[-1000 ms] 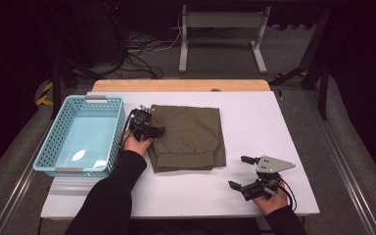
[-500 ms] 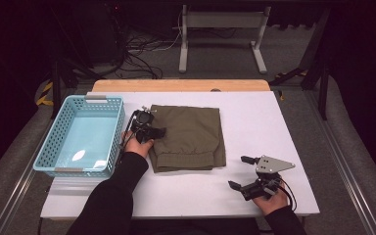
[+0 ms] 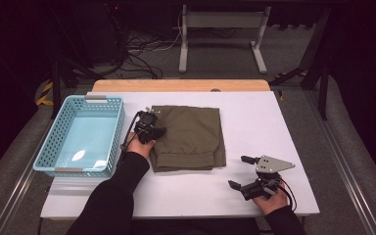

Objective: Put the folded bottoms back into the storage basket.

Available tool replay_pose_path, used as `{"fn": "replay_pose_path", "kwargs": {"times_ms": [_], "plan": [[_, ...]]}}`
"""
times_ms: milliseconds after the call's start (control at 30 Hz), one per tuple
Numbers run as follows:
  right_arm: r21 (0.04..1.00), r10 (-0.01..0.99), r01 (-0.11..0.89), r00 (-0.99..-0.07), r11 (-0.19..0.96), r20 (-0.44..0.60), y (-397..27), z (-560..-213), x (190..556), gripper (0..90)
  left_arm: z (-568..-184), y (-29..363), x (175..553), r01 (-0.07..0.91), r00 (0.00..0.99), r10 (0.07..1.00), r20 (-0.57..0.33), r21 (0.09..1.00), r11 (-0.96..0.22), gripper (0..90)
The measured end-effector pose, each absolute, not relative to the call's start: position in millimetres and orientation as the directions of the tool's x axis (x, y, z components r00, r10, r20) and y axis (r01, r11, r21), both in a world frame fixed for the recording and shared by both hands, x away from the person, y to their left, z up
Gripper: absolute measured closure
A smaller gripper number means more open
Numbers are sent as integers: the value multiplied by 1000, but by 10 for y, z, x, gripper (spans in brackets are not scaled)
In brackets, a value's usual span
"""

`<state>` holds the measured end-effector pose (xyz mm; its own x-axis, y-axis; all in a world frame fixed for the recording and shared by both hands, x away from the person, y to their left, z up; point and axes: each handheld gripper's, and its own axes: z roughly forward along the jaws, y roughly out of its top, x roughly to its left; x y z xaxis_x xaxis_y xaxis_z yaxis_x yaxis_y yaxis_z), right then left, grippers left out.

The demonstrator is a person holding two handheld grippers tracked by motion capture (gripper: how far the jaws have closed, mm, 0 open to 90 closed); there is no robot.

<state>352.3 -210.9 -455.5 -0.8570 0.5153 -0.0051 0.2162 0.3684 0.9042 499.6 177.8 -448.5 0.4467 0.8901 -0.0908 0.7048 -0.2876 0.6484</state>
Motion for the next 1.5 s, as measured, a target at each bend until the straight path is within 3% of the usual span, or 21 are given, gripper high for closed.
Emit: {"fn": "replay_pose_path", "kwargs": {"times_ms": [67,233,500,867,1500], "plan": [[904,514,216,-858,369,-5,-2108,-4555,3524,15,-4479,1752,4988,708,453,886,-103,645,-287,734],[905,513,216,-859,367,-3,-2110,-4554,3524,15,-4468,1734,4986,714,448,888,-106,640,-284,795],[906,511,214,-859,365,-3,-2117,-4553,3522,14,-4449,1728,4969,709,437,894,-101,650,-273,812],[907,510,212,-860,365,-4,-2120,-4552,3521,15,-4188,1801,4855,640,458,875,-153,741,-205,823],[911,509,205,-861,358,-6,-2124,-4551,3517,14,-3646,1878,4574,466,578,790,-201,877,-118,826]]}}
